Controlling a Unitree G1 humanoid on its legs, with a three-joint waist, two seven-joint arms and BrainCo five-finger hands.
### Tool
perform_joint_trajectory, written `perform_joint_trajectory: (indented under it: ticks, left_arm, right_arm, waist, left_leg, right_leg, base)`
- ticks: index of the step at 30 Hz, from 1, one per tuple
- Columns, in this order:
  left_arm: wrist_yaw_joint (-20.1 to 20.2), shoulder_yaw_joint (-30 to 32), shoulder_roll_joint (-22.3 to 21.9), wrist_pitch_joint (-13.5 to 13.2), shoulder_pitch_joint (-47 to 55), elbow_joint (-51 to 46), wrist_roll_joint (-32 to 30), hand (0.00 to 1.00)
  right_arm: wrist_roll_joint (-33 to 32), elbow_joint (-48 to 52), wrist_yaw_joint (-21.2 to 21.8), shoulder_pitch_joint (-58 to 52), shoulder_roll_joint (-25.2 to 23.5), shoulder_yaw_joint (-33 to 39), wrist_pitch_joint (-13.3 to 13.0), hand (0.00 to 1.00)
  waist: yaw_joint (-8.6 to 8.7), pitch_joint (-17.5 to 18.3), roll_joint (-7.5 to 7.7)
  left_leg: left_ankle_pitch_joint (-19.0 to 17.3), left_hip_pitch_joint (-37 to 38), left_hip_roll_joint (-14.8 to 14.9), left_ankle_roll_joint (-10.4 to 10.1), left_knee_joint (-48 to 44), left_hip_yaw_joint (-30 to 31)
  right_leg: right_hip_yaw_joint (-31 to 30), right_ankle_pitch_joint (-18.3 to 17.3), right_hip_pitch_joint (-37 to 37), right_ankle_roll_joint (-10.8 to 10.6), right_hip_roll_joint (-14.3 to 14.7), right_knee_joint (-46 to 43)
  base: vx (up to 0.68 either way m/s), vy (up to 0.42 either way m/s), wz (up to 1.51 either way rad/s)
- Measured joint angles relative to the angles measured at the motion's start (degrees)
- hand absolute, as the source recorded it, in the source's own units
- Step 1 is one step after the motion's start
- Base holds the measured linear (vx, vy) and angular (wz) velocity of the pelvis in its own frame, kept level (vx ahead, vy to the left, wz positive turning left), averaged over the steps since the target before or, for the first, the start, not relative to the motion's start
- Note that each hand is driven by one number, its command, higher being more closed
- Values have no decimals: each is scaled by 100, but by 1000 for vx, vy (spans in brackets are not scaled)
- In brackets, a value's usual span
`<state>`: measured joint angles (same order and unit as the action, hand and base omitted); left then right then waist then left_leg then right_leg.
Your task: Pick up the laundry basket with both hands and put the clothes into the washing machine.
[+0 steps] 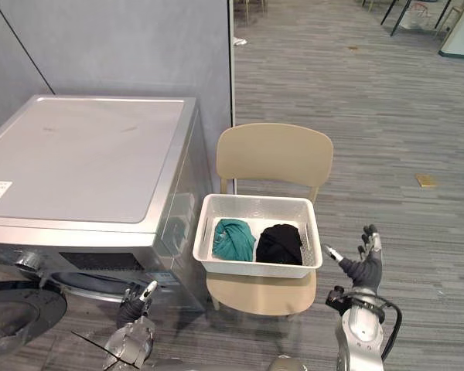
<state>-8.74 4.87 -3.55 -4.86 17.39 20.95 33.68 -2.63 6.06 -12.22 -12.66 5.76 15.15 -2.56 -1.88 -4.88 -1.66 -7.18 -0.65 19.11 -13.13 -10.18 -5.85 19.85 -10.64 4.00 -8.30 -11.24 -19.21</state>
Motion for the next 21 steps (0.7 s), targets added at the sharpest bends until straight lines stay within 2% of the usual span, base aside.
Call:
perform_joint_trajectory:
  ticks: [2, 4, 7, 8, 13, 14, 16, 17, 21]
  left_arm:
    - [101, -58, 19, 2, -4, 204, -10, 0]
    - [214, -94, 206, 13, -18, 600, -64, 0]
    - [257, -75, 412, 13, -122, 1071, -150, 0]
    - [271, -67, 527, 10, -248, 1349, -269, 0]
    - [372, -14, 697, 3, -451, 2125, -456, 0]
    - [381, 21, 665, 1, -466, 2169, -435, 0]
    - [378, 154, 718, -12, -595, 2262, -484, 0]
    - [377, 181, 724, -19, -637, 2308, -495, 0]
    - [376, 248, 831, -44, -756, 2675, -542, 0]
  right_arm:
    - [3, -413, 66, 376, 307, -56, -2, 0]
    - [63, -1107, 272, 1122, 907, -391, -7, 0]
    - [140, -1926, 506, 2126, 1733, -1065, -17, 0]
    - [164, -2358, 670, 2729, 2059, -1495, -26, 0]
    - [396, -3354, 1145, 3882, 2420, -2608, -31, 0]
    - [451, -3435, 1192, 3976, 2433, -2751, -31, 0]
    - [651, -3726, 1406, 4284, 2481, -3188, -36, 0]
    - [689, -3774, 1444, 4308, 2481, -3217, -37, 0]
    - [1026, -4414, 1608, 4773, 2421, -3461, -23, 0]
  waist:
    - [-25, -17, 95]
    - [-58, -51, 234]
    - [-79, -206, 204]
    - [-122, -395, 189]
    - [-404, -822, 126]
    - [-392, -870, 124]
    - [-443, -1183, 118]
    - [-503, -1234, 126]
    - [-562, -1721, 158]
  left_leg:
    - [14, -120, -55, -2, 34, 105]
    - [88, -285, -170, 52, 33, 126]
    - [114, -368, -266, 81, 30, 123]
    - [181, -409, -306, 115, 31, 124]
    - [379, -642, -330, 137, 118, 129]
    - [391, -687, -337, 137, 126, 144]
    - [396, -774, -355, 137, 128, 265]
    - [402, -808, -369, 147, 127, 269]
    - [486, -1100, -522, 196, 115, 422]
  right_leg:
    - [79, 179, -57, -35, -7, 253]
    - [101, 441, -93, -81, -47, 637]
    - [110, 648, -120, -119, -87, 911]
    - [80, 709, -93, -100, -110, 958]
    - [48, 848, 203, -48, -116, 957]
    - [54, 850, 230, -47, -124, 955]
    - [105, 850, 303, -47, -152, 866]
    - [110, 850, 361, -47, -175, 824]
    - [212, 852, 634, -50, -357, 597]
  base:
    - [59, 104, 21]
    - [18, 117, 9]
    - [-31, 84, 0]
    - [-67, 47, -2]
    - [-95, 14, -2]
    - [-63, 12, 7]
    - [-95, 28, 16]
    - [-124, 38, 8]
    - [-124, 39, 19]
